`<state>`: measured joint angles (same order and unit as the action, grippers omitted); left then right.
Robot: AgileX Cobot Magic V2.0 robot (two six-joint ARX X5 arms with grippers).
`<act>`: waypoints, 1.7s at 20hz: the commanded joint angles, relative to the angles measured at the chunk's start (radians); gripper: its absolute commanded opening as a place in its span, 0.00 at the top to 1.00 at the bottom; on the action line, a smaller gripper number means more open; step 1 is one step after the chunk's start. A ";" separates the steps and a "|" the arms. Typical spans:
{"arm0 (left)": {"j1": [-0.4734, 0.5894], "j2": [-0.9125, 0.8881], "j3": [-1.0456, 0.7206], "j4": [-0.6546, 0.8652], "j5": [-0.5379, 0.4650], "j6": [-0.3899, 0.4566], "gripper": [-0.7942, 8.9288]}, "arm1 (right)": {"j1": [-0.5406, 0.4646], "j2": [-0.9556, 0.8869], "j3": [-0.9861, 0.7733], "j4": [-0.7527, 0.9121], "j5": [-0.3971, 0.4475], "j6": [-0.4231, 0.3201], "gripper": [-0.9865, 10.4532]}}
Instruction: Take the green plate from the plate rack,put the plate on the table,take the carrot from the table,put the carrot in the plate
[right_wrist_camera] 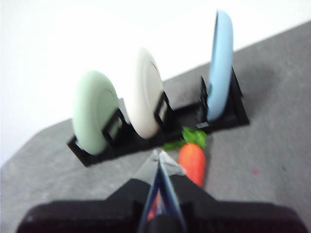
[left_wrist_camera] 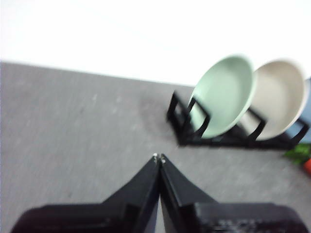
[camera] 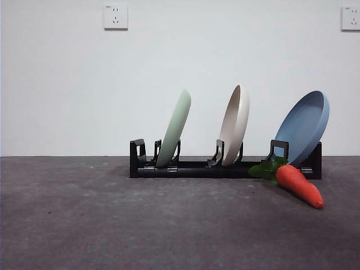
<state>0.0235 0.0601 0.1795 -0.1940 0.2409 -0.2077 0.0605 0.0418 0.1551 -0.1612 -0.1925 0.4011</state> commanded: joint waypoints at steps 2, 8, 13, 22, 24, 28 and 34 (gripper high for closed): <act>0.002 0.043 0.088 -0.043 0.042 -0.029 0.93 | 0.002 0.061 0.100 -0.041 -0.067 0.002 0.92; 0.002 0.142 0.241 -0.156 0.196 -0.024 0.93 | 0.002 0.222 0.301 -0.223 -0.235 -0.127 0.92; 0.002 0.224 0.362 -0.237 0.309 0.016 0.93 | 0.002 0.354 0.473 -0.417 -0.339 -0.246 0.92; 0.002 0.311 0.513 -0.463 0.471 0.130 0.93 | 0.008 0.531 0.729 -0.823 -0.359 -0.507 0.92; 0.002 0.321 0.530 -0.512 0.474 0.163 0.93 | 0.008 0.547 0.747 -0.867 -0.358 -0.535 0.92; 0.002 0.326 0.541 -0.558 0.470 0.194 0.92 | 0.008 0.554 0.748 -0.895 -0.355 -0.560 0.92; 0.002 0.327 0.542 -0.556 0.468 0.174 0.35 | 0.008 0.554 0.748 -0.891 -0.351 -0.540 0.39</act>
<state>0.0235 0.3862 0.7147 -0.7551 0.7094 -0.0372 0.0662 0.5961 0.9028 -1.0569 -0.5465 -0.1448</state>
